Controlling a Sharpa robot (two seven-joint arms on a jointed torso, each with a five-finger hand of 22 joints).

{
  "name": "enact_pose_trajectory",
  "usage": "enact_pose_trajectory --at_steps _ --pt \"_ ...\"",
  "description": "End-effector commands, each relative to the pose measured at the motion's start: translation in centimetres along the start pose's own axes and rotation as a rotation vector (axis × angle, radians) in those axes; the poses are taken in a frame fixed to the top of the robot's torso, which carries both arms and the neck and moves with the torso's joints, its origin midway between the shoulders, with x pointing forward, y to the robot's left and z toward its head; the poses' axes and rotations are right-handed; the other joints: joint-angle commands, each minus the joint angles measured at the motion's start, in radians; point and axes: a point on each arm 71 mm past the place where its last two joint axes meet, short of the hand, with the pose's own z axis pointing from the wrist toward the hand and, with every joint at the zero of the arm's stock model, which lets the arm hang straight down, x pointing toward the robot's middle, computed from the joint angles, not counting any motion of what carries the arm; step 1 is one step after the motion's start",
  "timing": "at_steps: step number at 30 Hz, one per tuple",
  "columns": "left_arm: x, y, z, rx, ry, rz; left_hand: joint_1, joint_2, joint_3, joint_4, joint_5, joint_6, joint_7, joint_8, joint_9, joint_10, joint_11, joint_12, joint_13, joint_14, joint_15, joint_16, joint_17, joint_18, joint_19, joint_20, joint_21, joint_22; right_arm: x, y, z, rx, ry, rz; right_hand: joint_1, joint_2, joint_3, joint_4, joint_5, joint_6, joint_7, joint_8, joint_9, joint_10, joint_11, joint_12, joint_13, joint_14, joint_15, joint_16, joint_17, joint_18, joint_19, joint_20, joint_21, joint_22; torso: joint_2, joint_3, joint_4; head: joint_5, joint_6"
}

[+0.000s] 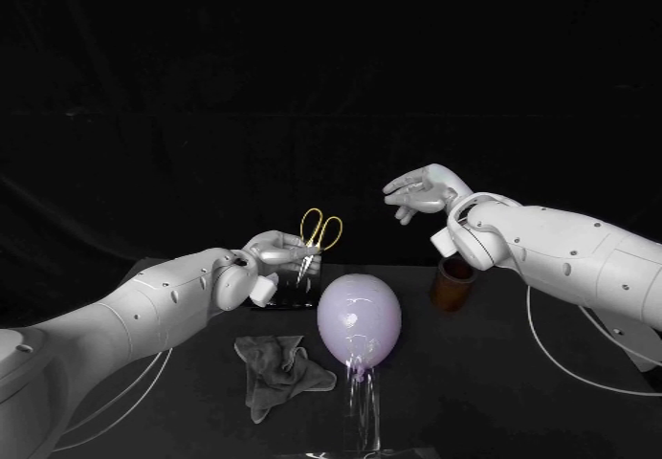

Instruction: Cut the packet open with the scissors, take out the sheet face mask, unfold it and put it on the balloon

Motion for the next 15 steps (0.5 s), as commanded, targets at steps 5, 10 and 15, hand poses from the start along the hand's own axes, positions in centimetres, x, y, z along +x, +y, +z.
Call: enact_pose_trajectory --at_steps 5,10,15 --pt "-0.3 0.8 -0.4 -0.127 0.104 0.075 -0.041 0.0 0.06 -0.068 0.002 -0.001 0.0 0.008 0.124 0.032 -0.022 -0.007 0.001 0.019 -0.001 -0.002 0.007 0.021 0.041 -0.009 0.039 0.018 2.2 4.3 -0.3 -0.265 0.221 -0.457 -0.037 -0.056 0.114 -0.018 0.064 0.067 -0.025 -0.013 -0.021 0.13 -0.048 -0.017 0.004 0.226 -0.055 0.219 0.149 -0.09 0.294 -0.053 0.659 0.712 0.001 0.0094 -0.0019 0.014 -0.008" --pt "-0.5 0.8 -0.6 -0.156 0.121 0.086 -0.057 0.003 0.06 -0.081 0.002 0.0 0.0 0.007 0.127 0.034 -0.023 -0.008 0.0 0.039 -0.006 0.007 0.013 0.021 0.053 -0.016 0.058 0.027 3.9 6.1 -0.3 -0.341 0.274 -0.651 -0.071 -0.084 0.158 -0.003 0.046 0.081 -0.023 -0.022 -0.023 0.123 -0.039 -0.056 0.004 0.238 -0.046 0.382 0.275 -0.128 0.356 -0.047 0.842 0.942 0.002 0.0092 -0.0047 0.017 -0.02" --pt "-0.5 0.3 -0.6 -0.171 0.138 0.1 -0.074 0.008 0.06 -0.096 0.002 0.002 0.0 0.007 0.131 0.038 -0.024 -0.007 0.0 0.046 -0.008 0.008 0.018 0.021 0.061 -0.023 0.079 0.039 5.7 7.7 -0.4 -0.432 0.283 -0.78 -0.072 -0.101 0.183 0.001 0.038 0.076 -0.026 -0.03 -0.022 0.085 -0.032 -0.057 0.002 0.236 -0.036 0.51 0.406 -0.131 0.356 -0.038 0.868 0.975 0.005 0.0071 -0.002 0.019 -0.025"
